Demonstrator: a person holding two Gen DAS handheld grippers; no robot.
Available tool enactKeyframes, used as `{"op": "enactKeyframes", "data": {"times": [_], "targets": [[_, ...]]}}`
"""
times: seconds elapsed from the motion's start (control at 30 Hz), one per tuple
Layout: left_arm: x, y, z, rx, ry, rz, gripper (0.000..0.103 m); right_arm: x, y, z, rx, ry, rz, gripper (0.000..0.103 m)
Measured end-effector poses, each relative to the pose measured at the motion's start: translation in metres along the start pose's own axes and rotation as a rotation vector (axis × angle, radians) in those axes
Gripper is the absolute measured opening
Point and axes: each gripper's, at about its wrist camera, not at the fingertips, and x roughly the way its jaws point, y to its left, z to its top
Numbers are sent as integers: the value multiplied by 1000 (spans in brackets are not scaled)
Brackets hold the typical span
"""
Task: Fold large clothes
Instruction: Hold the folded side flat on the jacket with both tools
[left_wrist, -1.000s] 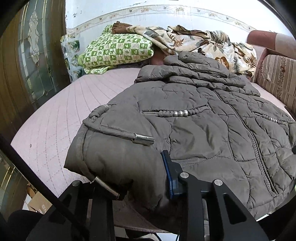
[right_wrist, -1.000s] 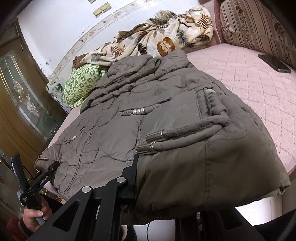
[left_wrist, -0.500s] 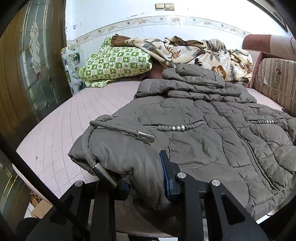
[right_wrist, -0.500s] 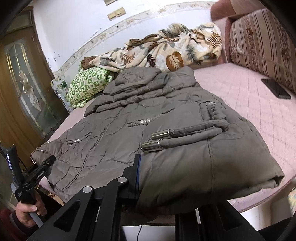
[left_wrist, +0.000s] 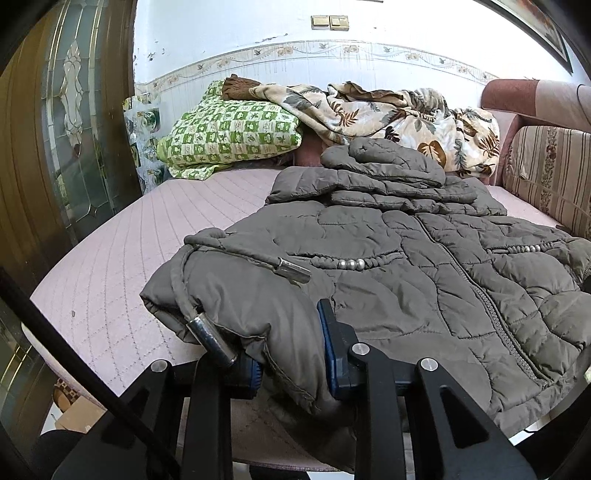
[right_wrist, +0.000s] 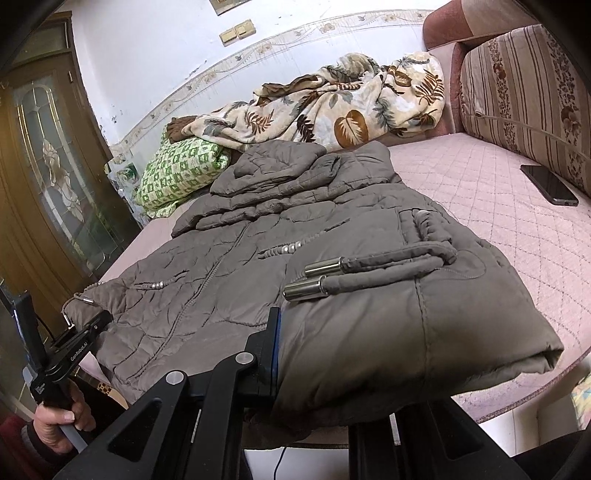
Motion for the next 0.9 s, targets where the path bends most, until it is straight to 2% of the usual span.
{"op": "enactKeyframes", "data": {"times": [0.9], "targets": [[-10, 3, 5, -15, -30, -8, 24, -6, 4, 0, -11, 1, 10, 15]]}}
